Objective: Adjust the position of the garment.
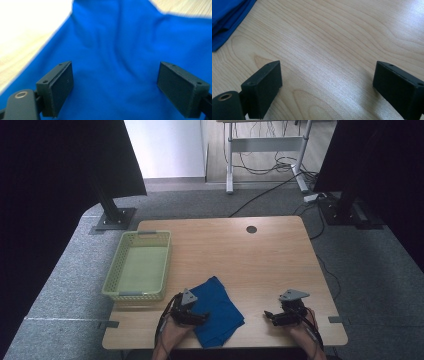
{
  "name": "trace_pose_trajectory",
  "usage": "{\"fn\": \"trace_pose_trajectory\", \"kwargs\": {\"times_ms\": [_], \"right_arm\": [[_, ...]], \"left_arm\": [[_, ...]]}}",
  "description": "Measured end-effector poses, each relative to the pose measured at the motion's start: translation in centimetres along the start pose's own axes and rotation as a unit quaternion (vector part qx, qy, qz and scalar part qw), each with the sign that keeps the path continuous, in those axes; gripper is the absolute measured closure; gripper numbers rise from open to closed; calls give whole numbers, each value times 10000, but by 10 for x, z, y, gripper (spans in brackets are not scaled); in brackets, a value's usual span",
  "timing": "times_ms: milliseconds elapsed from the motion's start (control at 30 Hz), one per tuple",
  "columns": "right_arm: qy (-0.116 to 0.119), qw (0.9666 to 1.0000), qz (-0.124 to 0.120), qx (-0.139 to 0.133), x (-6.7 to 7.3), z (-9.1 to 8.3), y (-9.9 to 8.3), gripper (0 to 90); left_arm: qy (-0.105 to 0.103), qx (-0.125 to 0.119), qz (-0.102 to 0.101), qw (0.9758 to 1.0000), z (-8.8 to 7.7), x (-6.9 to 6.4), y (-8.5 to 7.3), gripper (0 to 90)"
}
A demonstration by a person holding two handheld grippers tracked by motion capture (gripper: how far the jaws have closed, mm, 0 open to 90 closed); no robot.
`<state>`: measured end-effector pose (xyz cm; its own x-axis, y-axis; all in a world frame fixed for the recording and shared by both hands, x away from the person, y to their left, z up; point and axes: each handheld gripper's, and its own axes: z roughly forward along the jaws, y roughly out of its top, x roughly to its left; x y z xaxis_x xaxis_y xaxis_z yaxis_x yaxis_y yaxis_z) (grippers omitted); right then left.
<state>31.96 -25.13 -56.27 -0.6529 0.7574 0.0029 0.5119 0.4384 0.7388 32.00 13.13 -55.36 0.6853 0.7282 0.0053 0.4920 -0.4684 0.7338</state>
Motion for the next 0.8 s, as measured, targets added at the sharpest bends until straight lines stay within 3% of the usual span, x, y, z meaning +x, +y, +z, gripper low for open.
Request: {"fn": "trace_pose_trajectory", "kwargs": {"times_ms": [200, 600, 800], "right_arm": [[0, 10000, 1, 0, 0, 0, 0, 83], [0, 10000, 2, 1, 0, 0, 0, 83], [0, 10000, 3, 2, 0, 0, 0, 83]], "left_arm": [[-22, -66, 6, 10000, 6, 1, 3, 109], [-110, -79, 97, 9999, 31, -3, 26, 101], [-50, -47, 82, 9999, 21, -3, 28, 122]]}}
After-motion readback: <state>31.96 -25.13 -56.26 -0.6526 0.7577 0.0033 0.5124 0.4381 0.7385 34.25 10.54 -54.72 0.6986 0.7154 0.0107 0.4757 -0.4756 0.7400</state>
